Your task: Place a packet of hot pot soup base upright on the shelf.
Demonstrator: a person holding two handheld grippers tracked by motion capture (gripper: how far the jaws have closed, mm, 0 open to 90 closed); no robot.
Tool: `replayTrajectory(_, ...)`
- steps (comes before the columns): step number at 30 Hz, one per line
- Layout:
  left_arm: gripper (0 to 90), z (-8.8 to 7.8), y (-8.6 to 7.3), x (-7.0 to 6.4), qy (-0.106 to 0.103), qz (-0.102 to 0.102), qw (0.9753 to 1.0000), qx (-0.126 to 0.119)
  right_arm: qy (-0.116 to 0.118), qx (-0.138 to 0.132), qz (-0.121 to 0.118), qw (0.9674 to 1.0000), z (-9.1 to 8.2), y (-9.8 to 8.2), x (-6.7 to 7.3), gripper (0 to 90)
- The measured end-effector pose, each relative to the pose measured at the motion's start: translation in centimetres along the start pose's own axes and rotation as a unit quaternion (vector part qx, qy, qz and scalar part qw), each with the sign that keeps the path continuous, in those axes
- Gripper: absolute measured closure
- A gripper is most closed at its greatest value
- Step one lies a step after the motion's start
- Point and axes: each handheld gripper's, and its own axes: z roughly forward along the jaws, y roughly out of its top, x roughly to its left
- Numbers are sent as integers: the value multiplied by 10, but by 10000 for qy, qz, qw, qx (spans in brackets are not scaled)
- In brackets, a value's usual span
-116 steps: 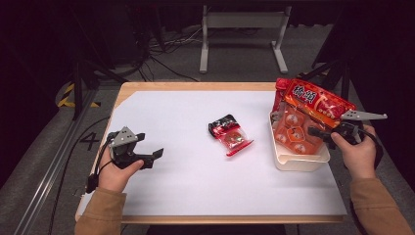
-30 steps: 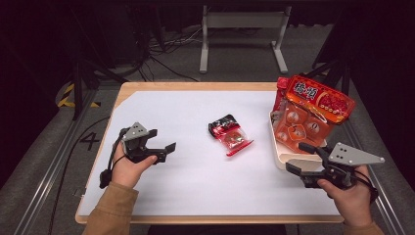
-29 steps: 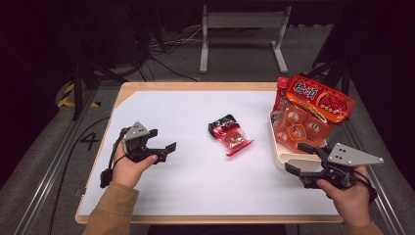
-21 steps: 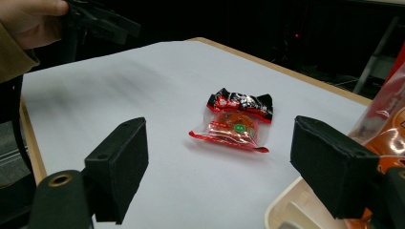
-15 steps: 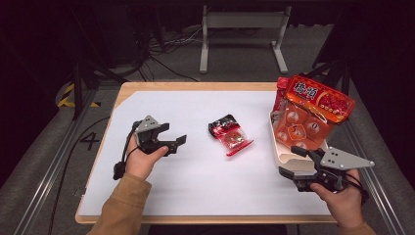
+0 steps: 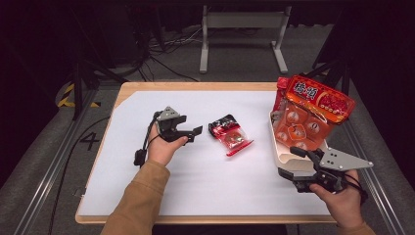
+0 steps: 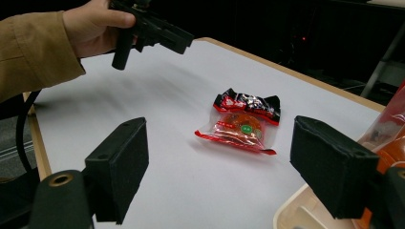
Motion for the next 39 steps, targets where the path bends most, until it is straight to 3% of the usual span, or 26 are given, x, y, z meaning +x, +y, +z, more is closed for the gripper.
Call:
replayTrajectory(5, 202, 22, 4, 0, 15, -60, 9999, 117, 15, 16, -9, 10000, 1, -1, 1, 217)
replayTrajectory(15, 235, 58, 2, 7, 68, -377, 9989, 283, 30, 39, -15, 10000, 0, 0, 1, 216)
replayTrajectory(20, 249, 71, 1, 5, 85, -384, 9985, 391, 45, 34, -15, 10000, 0, -1, 1, 215)
replayTrajectory(26, 274, 82, -6, 7, 62, -522, 9969, 592, 54, 38, -4, 10000, 0, -1, 1, 211)
replayTrajectory(30, 303, 89, -10, 6, -59, -575, 9962, 651, 41, 68, 14, 10000, -1, -2, 1, 211)
replayTrajectory(35, 319, 95, -13, 4, -123, -606, 9953, 744, 38, 84, 14, 10000, -2, -3, 2, 210)
replayTrajectory(39, 320, 99, -14, 2, -49, -526, 9947, 885, 31, 118, 34, 9999, -2, -5, 2, 208)
